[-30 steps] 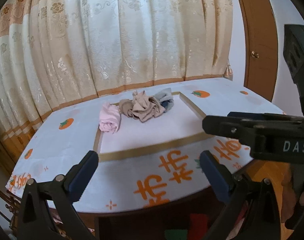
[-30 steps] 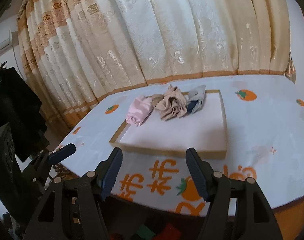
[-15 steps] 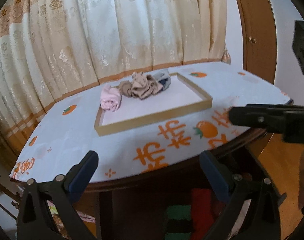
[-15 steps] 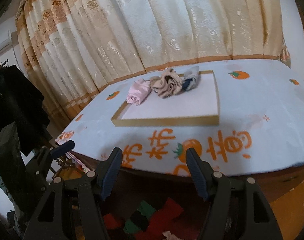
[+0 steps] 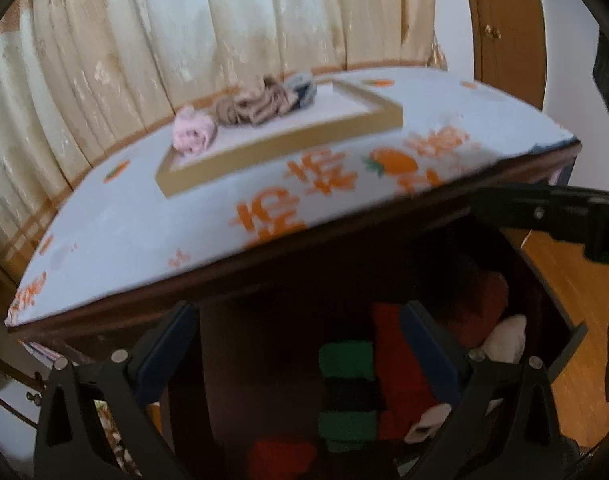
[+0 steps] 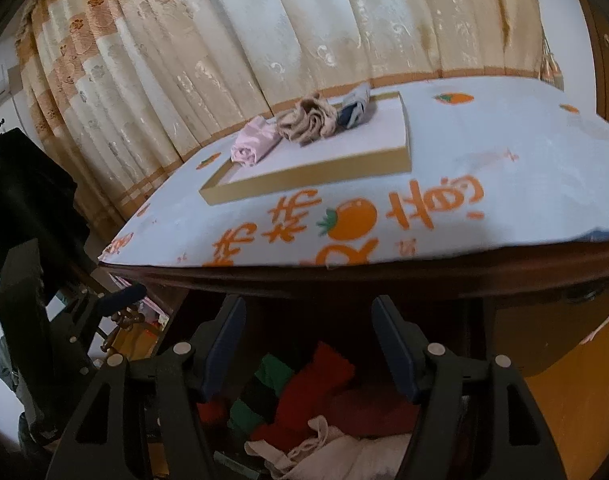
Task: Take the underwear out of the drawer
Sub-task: 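Move both tools down into the open drawer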
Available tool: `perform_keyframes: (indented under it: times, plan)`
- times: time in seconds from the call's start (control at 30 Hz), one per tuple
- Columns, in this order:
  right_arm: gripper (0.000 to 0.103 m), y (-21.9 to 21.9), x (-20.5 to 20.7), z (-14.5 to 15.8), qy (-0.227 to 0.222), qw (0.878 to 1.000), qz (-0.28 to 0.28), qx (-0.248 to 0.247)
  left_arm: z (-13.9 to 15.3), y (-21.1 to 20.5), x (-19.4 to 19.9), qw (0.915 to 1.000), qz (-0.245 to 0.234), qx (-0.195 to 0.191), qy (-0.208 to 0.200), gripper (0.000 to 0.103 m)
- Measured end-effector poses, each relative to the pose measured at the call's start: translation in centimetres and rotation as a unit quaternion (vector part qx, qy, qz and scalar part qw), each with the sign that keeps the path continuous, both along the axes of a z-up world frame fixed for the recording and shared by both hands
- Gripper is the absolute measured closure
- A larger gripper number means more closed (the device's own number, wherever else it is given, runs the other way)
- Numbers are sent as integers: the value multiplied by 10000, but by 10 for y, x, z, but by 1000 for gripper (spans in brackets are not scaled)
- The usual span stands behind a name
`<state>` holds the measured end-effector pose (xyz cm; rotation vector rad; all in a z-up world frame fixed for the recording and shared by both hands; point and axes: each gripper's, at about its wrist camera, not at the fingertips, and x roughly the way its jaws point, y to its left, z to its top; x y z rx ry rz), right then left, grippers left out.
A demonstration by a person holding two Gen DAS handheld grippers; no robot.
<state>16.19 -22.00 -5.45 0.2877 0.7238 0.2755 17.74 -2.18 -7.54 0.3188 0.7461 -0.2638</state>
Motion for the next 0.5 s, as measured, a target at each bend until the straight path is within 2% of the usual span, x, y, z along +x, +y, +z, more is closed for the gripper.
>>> perform_keyframes:
  times: [0.27,0.5]
  plan:
    - [35,1,-14,-24,177,9995,46,-239,-30,12,0,9986,92,219,481,0]
    - [35,-3,-21,-51,537,9984,109,-170,-45,20,2,9962,105,446,739,0]
